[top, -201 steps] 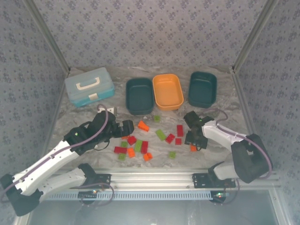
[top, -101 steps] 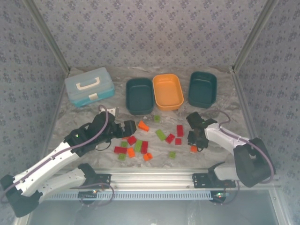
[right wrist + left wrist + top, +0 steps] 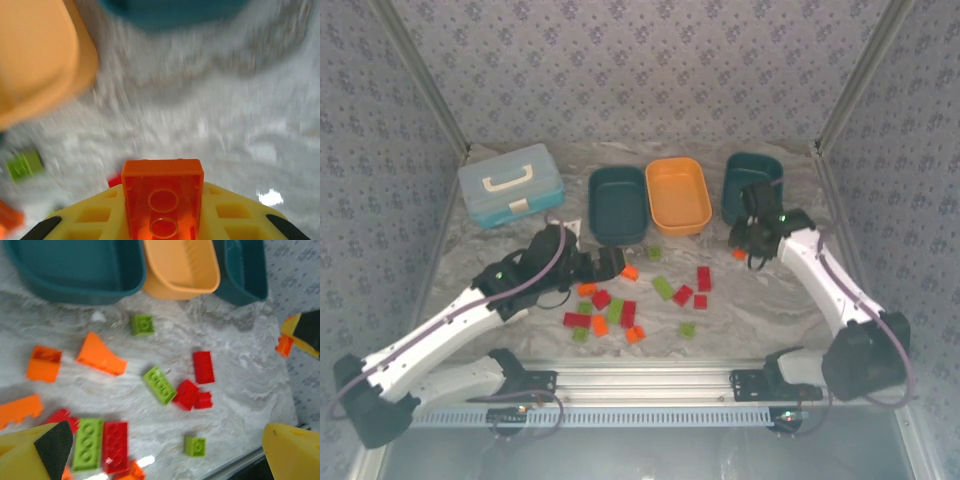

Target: Sort the legos into containers by color

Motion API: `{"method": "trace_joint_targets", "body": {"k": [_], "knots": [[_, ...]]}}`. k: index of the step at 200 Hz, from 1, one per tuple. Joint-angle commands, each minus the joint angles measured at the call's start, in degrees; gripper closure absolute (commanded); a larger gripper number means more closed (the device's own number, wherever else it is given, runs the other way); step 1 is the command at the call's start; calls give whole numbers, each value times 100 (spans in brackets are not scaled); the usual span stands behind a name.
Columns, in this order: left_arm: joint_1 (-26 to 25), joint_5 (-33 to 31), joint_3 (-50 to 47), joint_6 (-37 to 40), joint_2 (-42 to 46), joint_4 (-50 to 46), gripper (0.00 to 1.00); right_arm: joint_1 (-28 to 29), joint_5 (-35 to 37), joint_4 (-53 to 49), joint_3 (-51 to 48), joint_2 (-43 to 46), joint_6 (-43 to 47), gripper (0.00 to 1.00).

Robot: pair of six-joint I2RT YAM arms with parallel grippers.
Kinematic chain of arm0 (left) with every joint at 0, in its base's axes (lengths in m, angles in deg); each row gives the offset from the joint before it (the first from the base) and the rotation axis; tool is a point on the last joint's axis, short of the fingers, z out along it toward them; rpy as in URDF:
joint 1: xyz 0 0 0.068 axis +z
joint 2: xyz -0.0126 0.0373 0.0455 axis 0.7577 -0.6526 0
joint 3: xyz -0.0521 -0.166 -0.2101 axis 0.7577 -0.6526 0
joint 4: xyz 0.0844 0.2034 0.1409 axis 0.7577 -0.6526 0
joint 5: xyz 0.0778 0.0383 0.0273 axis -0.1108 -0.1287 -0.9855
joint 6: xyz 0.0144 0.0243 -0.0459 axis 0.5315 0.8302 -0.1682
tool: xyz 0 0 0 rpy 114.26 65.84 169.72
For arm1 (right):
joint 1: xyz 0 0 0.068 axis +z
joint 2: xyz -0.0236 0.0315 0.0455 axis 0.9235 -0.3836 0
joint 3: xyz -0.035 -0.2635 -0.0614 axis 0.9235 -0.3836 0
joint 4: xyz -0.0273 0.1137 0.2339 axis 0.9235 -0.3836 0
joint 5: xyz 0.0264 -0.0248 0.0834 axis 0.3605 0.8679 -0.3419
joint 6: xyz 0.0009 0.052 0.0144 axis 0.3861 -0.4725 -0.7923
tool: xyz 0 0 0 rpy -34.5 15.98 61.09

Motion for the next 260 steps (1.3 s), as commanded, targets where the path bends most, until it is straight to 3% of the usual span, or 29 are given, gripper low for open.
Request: {"method": "trace_joint_targets", "body": {"k": [1,69,102,149,165,185,217,260], "knots": [[294,491,694,87,-576,535,1,-425,161,-7,953,-872,483,71],[1072,1173,2344,399,-2363,888,1,-1303,-7,-114,3955,-3889,562,68],[1253,1390,2533,365,-2800,1128,1,-1443,-195,-206,4619,-4892,534,66],[1275,1401,2549,508,-2961,1112,1,-1497,-333,-274,5088,-5631,613,59],[1274,1376,2480,515,-2944,1094,1,-1501,-359,-310,5183,-5656,657,46],[1274,1352,2412,526,-2879,1043,1,-1476,-309,-319,5224,-5445,736,36],[1274,1191,2327,583,-2659,724,1,-1369,-272,-300,5050,-4596,771,39],[1284,873,2020,562,-1956,55,1,-717,-83,116,3815,-2224,963,36]]}}
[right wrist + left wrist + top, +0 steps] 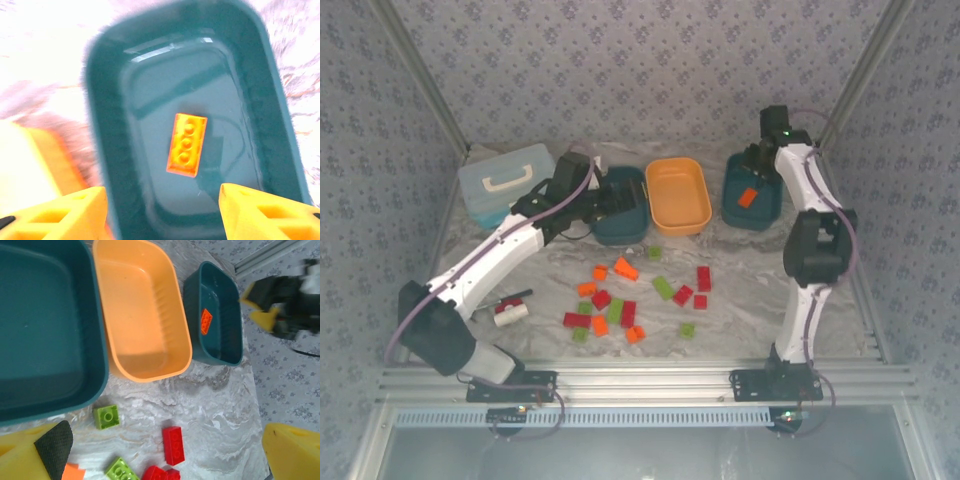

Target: Sort the legos into containers by color

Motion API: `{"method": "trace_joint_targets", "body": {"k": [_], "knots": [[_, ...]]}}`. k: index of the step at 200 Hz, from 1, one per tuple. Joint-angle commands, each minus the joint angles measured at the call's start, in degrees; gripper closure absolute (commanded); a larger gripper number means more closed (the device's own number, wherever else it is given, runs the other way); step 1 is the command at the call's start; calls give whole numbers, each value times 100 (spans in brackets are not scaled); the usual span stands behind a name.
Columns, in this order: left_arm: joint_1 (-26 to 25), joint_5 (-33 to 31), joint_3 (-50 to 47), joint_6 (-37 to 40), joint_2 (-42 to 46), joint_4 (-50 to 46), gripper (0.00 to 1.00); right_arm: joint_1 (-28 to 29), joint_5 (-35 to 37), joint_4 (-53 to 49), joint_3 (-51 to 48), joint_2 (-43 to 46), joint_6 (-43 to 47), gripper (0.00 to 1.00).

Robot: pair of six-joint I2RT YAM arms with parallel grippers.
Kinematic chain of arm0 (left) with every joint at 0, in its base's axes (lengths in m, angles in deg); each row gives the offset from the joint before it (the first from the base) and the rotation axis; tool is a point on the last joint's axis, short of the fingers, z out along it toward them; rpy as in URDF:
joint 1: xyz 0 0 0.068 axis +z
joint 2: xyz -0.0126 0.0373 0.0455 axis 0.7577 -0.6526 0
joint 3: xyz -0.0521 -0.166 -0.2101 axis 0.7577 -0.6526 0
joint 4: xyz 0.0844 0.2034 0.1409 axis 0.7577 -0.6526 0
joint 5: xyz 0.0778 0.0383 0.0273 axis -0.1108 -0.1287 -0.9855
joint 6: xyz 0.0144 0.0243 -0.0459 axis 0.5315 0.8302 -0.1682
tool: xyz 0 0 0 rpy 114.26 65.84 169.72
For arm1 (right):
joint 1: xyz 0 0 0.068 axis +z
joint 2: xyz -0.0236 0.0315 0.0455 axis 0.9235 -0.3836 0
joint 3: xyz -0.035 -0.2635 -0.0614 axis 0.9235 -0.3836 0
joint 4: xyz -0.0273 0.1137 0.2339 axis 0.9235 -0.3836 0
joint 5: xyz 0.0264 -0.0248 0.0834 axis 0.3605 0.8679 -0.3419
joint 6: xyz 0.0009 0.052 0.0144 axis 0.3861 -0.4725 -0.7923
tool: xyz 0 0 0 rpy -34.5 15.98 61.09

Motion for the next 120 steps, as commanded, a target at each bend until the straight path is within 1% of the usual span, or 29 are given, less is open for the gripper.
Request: {"method": "trace_joint_targets", "body": {"k": [1,33,60,71,79,95,120], "knots": [[23,-222,-144,94,589,-511,1,462,114,189,-545,1536,229,36],[27,-477,-480,166,1290,-1149,1,1480,314,528,-2125,3543,338,29],[19,-720,-772,71,1776,-2004,2,2331,-33,632,-3336,4894,295,30],[11,-803,-977,-97,1989,-2299,5,2688,-202,585,-3704,5289,298,29],[-4,-861,-1169,-267,2148,-2494,7,2893,-485,583,-3934,5524,315,29],[-78,-1043,-1611,-692,2508,-2863,9,3365,-925,480,-4355,5784,351,29],[-212,-1135,-2500,-1479,3012,-3150,12,4332,-945,512,-4836,6058,270,29]]}}
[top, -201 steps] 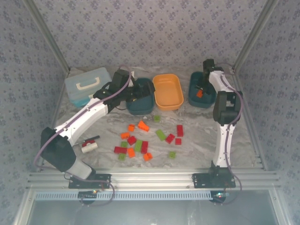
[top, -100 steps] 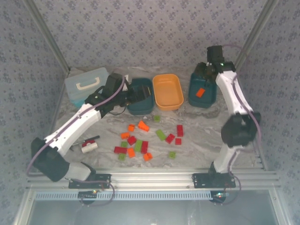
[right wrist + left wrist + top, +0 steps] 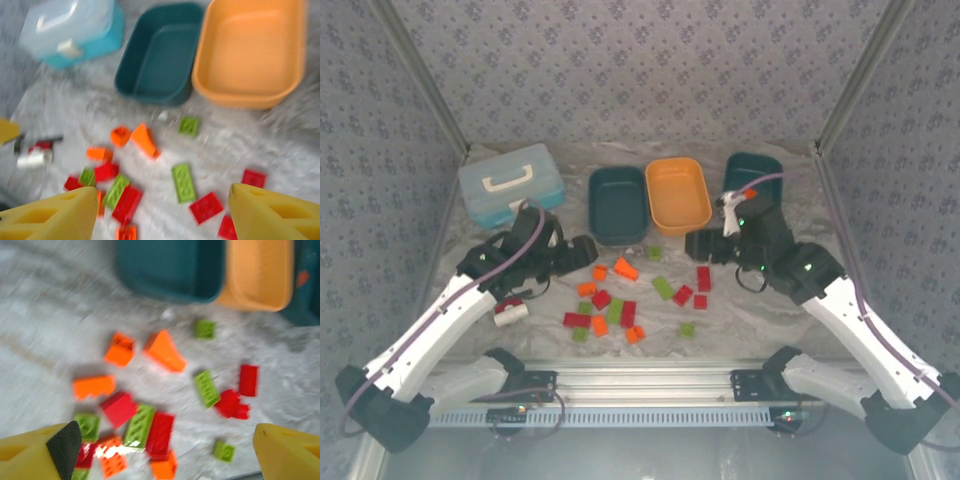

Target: Sort the legos into containers by color

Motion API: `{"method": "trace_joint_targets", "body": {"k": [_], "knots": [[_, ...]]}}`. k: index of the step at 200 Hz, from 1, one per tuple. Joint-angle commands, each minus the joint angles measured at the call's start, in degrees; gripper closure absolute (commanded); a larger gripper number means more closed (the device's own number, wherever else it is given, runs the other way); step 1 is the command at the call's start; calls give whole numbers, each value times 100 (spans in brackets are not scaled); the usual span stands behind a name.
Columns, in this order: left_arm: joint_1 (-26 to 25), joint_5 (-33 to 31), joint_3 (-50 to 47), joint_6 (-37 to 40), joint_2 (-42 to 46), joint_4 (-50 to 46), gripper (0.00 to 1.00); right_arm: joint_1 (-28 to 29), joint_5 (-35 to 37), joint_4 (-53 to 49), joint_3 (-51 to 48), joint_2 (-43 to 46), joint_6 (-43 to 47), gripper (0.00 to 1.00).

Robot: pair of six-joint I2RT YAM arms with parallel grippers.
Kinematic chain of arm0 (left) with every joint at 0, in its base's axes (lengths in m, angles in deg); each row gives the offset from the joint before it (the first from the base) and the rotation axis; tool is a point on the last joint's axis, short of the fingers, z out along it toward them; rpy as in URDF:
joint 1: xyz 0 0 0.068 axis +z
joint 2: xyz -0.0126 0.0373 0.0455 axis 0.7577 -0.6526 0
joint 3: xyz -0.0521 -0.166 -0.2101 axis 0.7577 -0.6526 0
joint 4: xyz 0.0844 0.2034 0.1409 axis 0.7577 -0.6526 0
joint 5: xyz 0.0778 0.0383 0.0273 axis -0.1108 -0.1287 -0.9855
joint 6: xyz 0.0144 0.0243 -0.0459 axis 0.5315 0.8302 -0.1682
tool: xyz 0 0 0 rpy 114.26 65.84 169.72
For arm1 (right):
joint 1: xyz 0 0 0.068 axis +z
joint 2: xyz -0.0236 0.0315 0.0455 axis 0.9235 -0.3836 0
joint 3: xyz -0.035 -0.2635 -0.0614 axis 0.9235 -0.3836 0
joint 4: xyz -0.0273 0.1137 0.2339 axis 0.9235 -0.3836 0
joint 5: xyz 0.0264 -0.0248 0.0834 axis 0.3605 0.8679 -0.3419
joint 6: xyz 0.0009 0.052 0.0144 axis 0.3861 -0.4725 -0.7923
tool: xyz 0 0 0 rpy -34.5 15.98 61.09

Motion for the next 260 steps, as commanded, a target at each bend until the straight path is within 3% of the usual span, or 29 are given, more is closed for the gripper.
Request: {"method": "trace_joint_targets", "body": {"k": [1,42,73,94,164,205,260], "knots": [[-133,-257,-666,-901,408,-779,13,689,-330,-74,-336,213,30,29],[-426,-583,-2095,-3039,1324,-860,18,1821,231,160,-661,28,-293,29],[-550,-789,-2869,-4775,2168,-492,35,2176,368,474,-694,-253,-309,29],[-555,-840,-2938,-5417,2089,-464,35,2366,195,747,-815,-409,-131,29],[-559,-331,-2696,-5988,367,365,32,2691,62,1279,-1200,-569,40,28],[-462,-710,-2731,-6247,387,650,27,2797,95,1280,-1226,-569,19,28],[-312,-424,-2707,-6117,-185,1133,25,2811,159,1305,-1316,-564,12,28]]}}
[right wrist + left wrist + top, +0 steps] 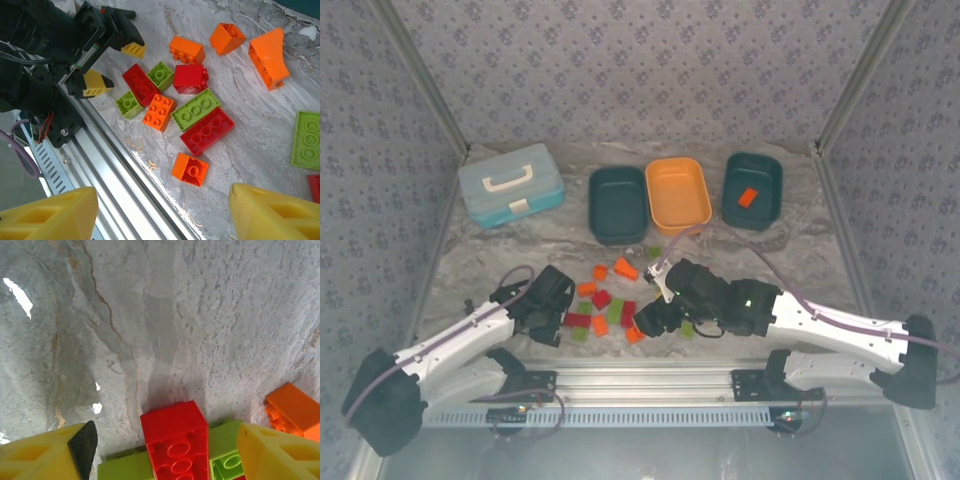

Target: Sort the legos into containers by color

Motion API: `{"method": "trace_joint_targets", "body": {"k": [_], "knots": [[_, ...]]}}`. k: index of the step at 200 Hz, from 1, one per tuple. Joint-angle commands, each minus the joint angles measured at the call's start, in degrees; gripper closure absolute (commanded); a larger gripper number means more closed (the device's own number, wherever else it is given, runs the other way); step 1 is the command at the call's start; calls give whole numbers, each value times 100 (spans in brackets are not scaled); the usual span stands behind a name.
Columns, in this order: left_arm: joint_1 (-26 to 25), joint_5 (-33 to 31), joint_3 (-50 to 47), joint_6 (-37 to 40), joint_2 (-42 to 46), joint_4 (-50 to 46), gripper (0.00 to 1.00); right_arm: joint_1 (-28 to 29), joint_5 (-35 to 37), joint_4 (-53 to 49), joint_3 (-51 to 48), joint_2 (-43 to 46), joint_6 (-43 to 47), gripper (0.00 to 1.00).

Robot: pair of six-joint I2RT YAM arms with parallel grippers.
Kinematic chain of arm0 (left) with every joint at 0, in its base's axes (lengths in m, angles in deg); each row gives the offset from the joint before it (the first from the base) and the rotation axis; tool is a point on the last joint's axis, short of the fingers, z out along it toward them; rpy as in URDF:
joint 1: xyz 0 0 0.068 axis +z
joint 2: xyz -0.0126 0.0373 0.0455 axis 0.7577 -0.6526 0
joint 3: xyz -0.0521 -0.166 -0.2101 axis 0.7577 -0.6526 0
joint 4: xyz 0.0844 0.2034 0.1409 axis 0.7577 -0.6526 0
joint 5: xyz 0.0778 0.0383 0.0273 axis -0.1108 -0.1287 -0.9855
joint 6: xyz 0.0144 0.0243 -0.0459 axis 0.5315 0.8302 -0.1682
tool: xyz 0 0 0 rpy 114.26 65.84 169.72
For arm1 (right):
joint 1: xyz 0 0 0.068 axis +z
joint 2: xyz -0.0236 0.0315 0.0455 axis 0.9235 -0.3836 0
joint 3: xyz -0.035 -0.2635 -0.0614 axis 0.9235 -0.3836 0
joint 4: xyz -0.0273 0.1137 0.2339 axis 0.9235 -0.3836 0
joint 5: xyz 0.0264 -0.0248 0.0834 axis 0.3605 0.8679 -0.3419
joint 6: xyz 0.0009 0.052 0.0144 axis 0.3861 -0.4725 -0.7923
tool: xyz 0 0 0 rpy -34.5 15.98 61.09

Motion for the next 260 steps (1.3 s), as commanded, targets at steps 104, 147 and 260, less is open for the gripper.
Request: {"method": "trace_joint_targets", "body": {"k": [104,147,260], "knots": [[76,342,124,-6,-900,702,53,23,123,49,-46,-34,46,29],[82,-22,229,38,-464,241,64,7,115,75,-26,-99,45,29],[300,-1054,3642,3168,-1490,-687,68,-915,754,438,613,-138,-316,30]]}}
